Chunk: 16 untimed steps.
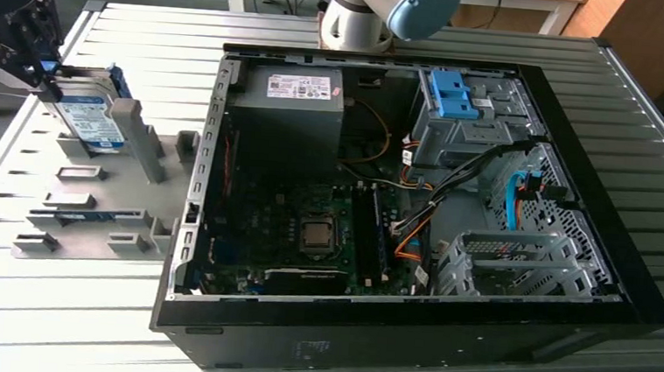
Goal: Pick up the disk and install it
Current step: 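Pick up the disk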
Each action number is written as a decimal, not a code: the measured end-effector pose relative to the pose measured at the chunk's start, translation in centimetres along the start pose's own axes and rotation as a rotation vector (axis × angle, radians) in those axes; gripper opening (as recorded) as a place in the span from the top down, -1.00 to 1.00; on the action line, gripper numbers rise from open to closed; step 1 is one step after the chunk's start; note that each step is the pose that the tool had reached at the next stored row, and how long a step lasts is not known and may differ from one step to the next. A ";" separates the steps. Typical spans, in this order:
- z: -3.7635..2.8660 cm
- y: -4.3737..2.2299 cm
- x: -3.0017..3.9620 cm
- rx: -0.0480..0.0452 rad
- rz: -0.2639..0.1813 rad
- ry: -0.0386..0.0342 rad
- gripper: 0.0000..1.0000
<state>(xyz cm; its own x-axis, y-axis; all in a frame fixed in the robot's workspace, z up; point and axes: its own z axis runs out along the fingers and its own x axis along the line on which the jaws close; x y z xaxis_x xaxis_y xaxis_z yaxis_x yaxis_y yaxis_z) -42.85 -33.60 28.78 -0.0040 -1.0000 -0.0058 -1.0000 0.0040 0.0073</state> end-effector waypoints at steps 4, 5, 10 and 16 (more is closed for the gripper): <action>0.00 0.00 0.00 0.0000 0.005 0.0000 0.26; 0.00 0.00 0.00 0.0001 0.013 -0.0001 0.26; 0.00 0.00 0.00 0.0002 0.024 -0.0002 0.26; 0.00 0.00 0.00 0.0002 0.030 -0.0002 0.26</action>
<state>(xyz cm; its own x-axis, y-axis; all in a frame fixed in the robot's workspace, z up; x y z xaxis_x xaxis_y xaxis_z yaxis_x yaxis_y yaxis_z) -42.85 -33.60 28.78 -0.0339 -0.9994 -0.0059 -0.9994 0.0338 0.0072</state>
